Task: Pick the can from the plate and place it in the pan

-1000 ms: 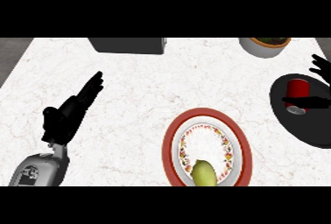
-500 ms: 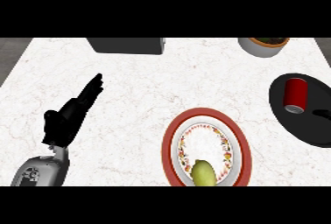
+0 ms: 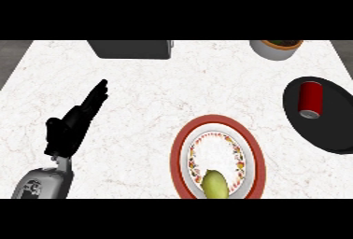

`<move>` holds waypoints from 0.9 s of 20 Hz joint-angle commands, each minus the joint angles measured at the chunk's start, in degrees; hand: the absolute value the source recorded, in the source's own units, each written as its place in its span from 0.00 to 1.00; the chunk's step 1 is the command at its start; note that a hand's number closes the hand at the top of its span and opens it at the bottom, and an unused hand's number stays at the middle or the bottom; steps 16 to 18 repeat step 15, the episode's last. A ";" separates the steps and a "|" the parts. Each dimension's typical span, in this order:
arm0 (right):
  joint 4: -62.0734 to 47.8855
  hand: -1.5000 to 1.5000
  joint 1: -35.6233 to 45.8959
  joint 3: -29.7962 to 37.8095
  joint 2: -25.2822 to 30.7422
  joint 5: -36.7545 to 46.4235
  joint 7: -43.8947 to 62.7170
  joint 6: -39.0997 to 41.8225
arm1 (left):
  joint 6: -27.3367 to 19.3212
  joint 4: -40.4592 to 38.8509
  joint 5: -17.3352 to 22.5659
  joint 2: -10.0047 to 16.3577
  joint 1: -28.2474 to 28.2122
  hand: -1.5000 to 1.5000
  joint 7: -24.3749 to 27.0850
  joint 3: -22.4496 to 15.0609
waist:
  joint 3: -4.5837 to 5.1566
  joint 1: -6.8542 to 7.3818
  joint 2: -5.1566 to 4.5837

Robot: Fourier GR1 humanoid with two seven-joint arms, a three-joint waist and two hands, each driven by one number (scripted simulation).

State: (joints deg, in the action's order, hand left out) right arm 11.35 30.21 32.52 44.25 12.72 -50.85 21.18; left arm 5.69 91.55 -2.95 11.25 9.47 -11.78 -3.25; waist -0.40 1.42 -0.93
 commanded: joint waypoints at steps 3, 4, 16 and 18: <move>0.76 0.00 -6.21 -0.11 -0.53 -0.95 -10.93 9.44 | -1.06 1.11 -1.30 -1.17 -1.38 0.50 -0.60 -1.18 | 0.00 -0.38 0.34; 0.90 0.00 -6.14 -0.03 -0.46 -1.39 -10.21 10.28 | -0.19 0.92 -0.42 0.00 -0.65 0.50 0.06 0.25 | 0.05 -0.47 0.40; 5.01 0.00 -14.94 -0.95 -1.74 -3.05 -16.19 9.52 | 0.40 2.35 0.54 0.26 -0.81 0.50 -2.19 1.06 | 0.00 -1.07 0.67; 5.01 0.00 -14.94 -0.95 -1.74 -3.05 -16.19 9.52 | 0.40 2.35 0.54 0.26 -0.81 0.50 -2.19 1.06 | 0.00 -1.07 0.67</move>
